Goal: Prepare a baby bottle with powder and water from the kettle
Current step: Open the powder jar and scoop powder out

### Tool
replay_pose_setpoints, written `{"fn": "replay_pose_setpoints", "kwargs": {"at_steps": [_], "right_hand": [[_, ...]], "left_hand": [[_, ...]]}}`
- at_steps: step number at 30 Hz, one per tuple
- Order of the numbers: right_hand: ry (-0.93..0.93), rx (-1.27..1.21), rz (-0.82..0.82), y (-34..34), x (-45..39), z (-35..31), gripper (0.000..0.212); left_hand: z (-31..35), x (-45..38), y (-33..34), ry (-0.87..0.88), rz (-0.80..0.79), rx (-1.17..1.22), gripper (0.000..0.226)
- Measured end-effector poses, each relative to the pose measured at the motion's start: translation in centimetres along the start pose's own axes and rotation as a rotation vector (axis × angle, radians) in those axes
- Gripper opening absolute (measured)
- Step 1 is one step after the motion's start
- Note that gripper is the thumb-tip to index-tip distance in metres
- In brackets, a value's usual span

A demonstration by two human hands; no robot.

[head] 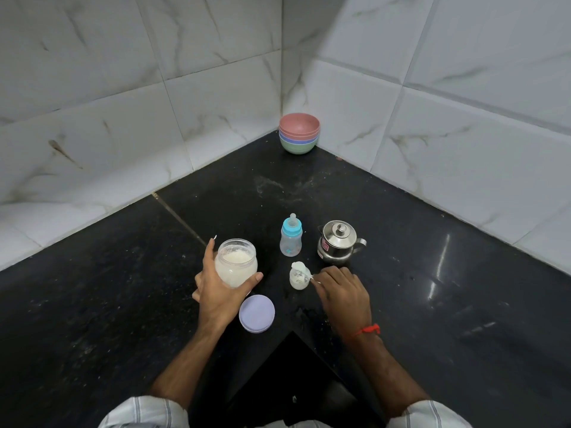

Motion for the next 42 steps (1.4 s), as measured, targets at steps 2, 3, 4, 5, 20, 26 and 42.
{"fn": "replay_pose_setpoints", "kwargs": {"at_steps": [2,3,4,5,20,26,42], "right_hand": [[-0.016,-0.011,0.01,-0.1,0.2,-0.1,0.013],[-0.025,-0.021,0.007,0.0,0.3,-0.2,0.013],[-0.032,-0.033,0.002,0.0,0.5,-0.2,0.012],[-0.037,-0.045,0.002,0.1,0.8,-0.1,0.012],[-0.03,-0.159,0.092,-0.9,1.9,0.3,0.011],[0.005,-0.172,0.078,-0.7,1.8,0.5,0.01],[0.181,-0.28,-0.063,-0.1,1.5,1.3,0.021]], "left_hand": [[0.0,0.0,0.0,0.004,-0.001,-0.006,0.123],[0.1,0.0,0.0,0.006,-0.001,-0.008,0.123],[0.2,0.0,0.0,0.006,-0.002,-0.01,0.123],[0.2,0.0,0.0,0.006,-0.002,-0.01,0.123],[0.0,0.1,0.6,0.032,-0.037,-0.044,0.122],[0.0,0.4,0.5,0.04,-0.031,-0.039,0.121],[0.1,0.8,0.6,0.074,-0.042,-0.025,0.122]]}}
Point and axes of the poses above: each hand's wrist, its own x-axis away from the middle knuckle, its own y-axis out of the palm, z = x × y, the point moved 9 cm from there along -x, towards the middle knuckle, and after that the axes turned 14 degrees about z, right-handed, at the moved point
